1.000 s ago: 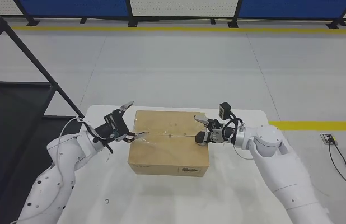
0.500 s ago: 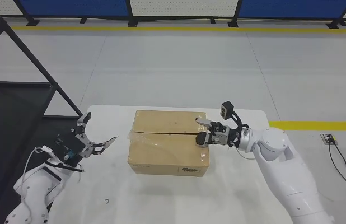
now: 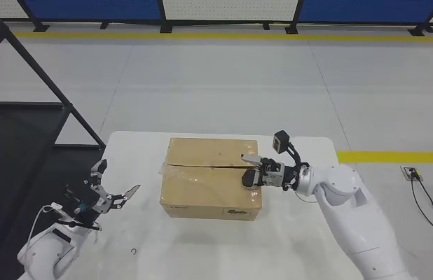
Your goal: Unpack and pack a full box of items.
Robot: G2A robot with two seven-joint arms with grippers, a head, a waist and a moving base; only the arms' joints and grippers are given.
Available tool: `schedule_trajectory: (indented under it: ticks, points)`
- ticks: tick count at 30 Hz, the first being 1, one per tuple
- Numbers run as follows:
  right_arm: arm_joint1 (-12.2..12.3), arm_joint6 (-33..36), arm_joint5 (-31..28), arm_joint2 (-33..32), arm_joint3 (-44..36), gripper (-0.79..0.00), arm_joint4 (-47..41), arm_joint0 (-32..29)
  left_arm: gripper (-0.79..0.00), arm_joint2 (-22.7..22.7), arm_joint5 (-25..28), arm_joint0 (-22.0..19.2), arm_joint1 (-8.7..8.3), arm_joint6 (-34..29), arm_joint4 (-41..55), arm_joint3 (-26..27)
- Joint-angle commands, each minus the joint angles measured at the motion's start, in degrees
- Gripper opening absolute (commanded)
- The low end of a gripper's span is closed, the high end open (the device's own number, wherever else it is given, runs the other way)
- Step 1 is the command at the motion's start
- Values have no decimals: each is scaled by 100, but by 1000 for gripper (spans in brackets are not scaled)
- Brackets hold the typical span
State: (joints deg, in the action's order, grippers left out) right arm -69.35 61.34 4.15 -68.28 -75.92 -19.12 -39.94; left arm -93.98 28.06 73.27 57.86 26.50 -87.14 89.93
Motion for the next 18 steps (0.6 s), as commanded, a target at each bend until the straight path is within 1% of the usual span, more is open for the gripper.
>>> schedule_trajectory:
  ticks: [1,4,8,14,15,18]
  points:
    - [36,26,-299,-21,-297,0,231,-190,0,41,-1,-26,7,37,75,-44]
    - [93,-66,-846,-34,-819,0,733,-526,0,67,36,-61,16,105,234,-99]
    - [102,-152,-856,-53,-896,0,806,-594,0,46,85,-70,14,131,330,-117]
    - [102,-152,-856,-53,-896,0,806,-594,0,43,155,44,10,220,367,-120]
    - [104,-188,-918,-20,-961,0,922,-615,0,51,172,48,9,220,351,-120]
    - [132,-256,-1743,107,-1438,0,1613,-743,0,82,206,36,8,216,331,-126]
